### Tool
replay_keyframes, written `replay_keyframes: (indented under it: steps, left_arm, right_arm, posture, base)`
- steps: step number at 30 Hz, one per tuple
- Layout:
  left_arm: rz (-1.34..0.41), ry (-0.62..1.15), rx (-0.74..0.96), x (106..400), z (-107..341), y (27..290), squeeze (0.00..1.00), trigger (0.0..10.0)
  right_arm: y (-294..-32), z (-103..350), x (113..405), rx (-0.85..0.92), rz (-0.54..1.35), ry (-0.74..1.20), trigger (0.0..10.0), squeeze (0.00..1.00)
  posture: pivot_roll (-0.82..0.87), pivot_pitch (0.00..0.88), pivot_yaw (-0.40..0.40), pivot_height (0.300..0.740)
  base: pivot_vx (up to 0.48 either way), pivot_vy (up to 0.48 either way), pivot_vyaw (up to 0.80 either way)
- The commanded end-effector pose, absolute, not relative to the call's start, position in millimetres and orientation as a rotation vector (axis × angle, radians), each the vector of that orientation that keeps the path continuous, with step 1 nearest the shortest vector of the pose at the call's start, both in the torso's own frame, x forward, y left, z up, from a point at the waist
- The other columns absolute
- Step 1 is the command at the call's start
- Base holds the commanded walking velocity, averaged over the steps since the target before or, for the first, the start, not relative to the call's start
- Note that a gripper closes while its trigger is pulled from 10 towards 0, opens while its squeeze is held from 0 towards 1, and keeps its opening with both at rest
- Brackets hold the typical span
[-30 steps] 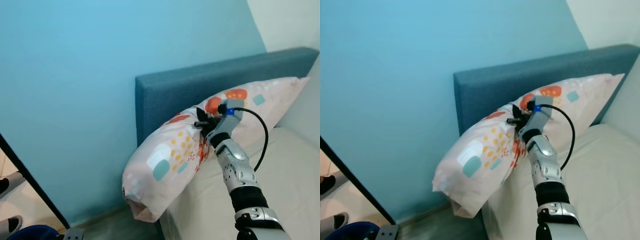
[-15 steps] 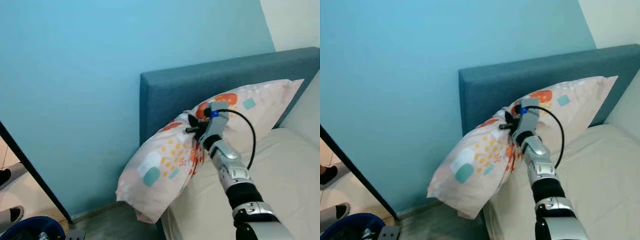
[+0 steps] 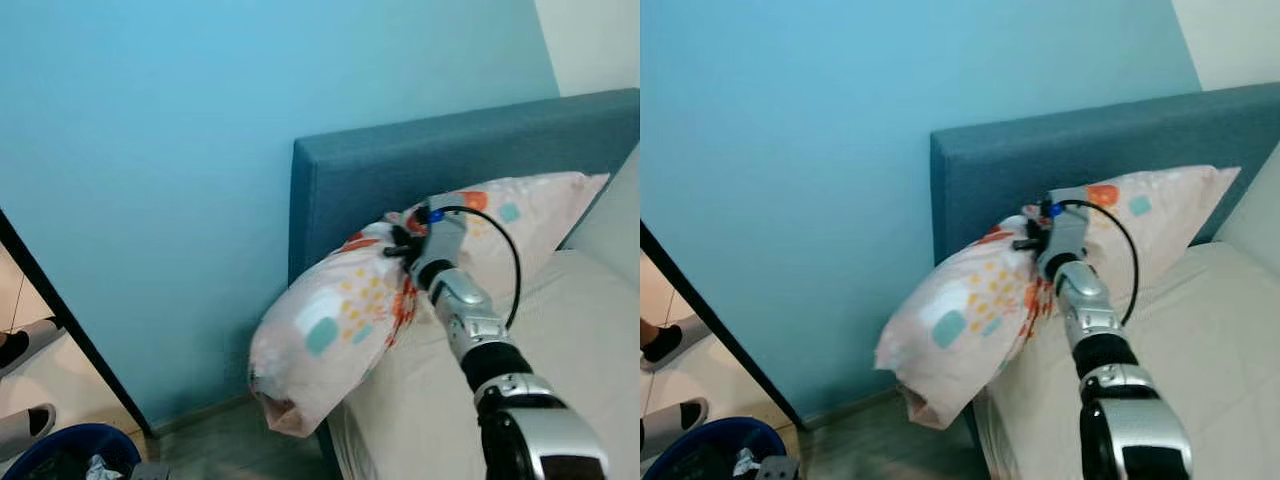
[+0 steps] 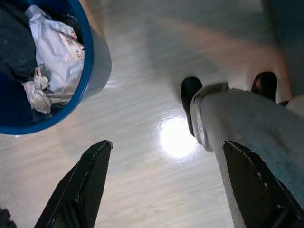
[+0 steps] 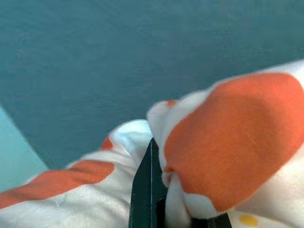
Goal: Clean up the room
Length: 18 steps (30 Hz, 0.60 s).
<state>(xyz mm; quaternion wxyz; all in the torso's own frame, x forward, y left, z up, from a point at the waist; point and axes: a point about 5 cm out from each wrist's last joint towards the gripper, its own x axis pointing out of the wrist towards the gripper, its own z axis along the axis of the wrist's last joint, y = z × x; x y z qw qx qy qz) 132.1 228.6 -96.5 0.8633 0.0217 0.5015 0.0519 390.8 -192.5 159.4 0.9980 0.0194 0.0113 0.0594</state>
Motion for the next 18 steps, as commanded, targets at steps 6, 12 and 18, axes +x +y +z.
replay_keyframes:
  steps: [6,12,18]
  left_arm:
    - [0.106,1.095,0.089,112.9,-99.9,238.6,0.0,10.0]
    - [0.122,1.108,0.1,97.5,-101.6,245.1,0.0,10.0]
    - [0.138,1.112,0.1,80.4,-102.7,251.1,0.0,10.0]
  right_arm:
    - [-234.9,210.2,399.7,0.095,-0.005,-0.122,10.0,0.0]
    - [-248.2,232.7,401.8,0.072,-0.029,-0.176,10.0,0.0]
    - [-263.7,262.0,401.1,0.061,-0.078,-0.265,10.0,0.0]
  posture:
    - [0.02,0.173,-0.031,0.74]
    - [0.05,0.231,-0.023,0.74]
    - [0.07,0.267,-0.016,0.74]
  base:
    - [0.0,0.0,0.0]
    - [0.0,0.0,0.0]
    - [0.0,0.0,0.0]
